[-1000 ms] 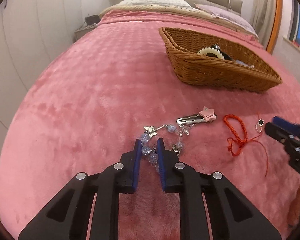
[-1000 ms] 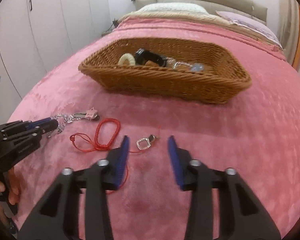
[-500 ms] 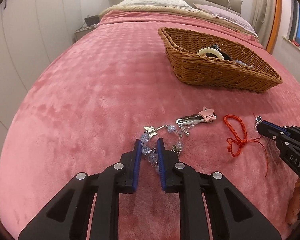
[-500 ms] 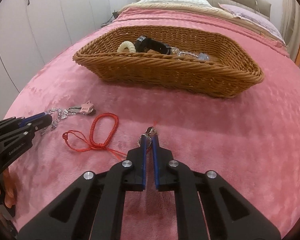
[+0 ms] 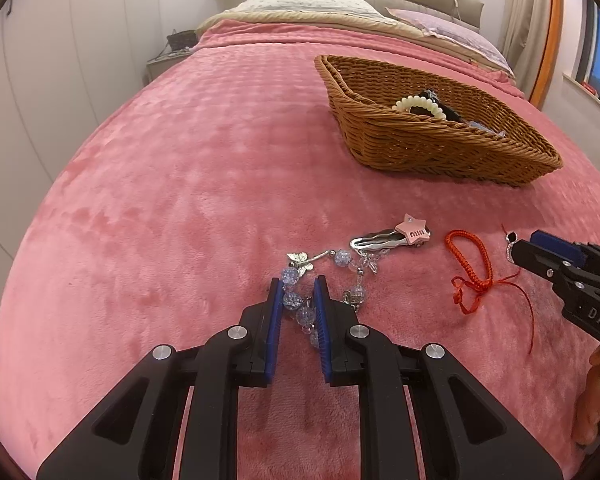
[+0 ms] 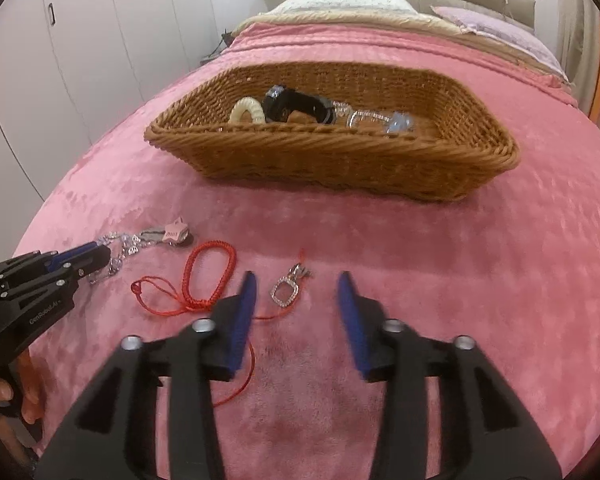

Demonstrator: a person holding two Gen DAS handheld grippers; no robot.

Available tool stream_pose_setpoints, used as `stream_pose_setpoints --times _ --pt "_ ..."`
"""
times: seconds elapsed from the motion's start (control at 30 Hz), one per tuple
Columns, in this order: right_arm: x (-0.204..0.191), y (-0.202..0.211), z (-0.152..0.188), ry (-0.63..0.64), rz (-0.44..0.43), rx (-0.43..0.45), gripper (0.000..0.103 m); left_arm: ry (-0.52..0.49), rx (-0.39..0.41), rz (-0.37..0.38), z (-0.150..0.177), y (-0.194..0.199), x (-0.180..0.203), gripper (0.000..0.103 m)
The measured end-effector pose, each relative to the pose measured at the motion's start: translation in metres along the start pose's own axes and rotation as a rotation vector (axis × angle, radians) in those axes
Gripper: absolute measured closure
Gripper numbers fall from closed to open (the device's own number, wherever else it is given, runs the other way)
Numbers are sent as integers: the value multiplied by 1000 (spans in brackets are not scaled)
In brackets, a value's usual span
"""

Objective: Organize jewelry

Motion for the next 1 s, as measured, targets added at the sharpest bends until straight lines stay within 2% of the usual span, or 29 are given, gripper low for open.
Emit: stream_pose_setpoints --times 0.13,0.27,0.4,0.47,0.77,1.0 --pt "-10 -9 -2 40 11 -22 65 1 0 0 0 0 1 89" --pt "-13 -22 -4 56 15 -59 92 0 0 1 0 0 0 89" --pt "-9 -14 -4 33 2 -32 92 3 5 12 0 0 0 90" --pt "-4 -6 -6 5 -23 -9 99 16 11 40 -1 2 0 96" --pt "18 22 -11 -63 -65 48 99 68 51 162 -6 14 0 96" --pt "28 26 -12 -87 -89 55 99 75 53 161 -7 12 1 96"
Point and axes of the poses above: each gripper's, at about its wrist camera, not at the fingertips, and y roughly against the way its jaws point, x to its right, z to its underside, the point moved 4 cm from there along -y, roughly the way its jaws point, and after that the axes turned 7 degrees about x, right-handed, at the moved point
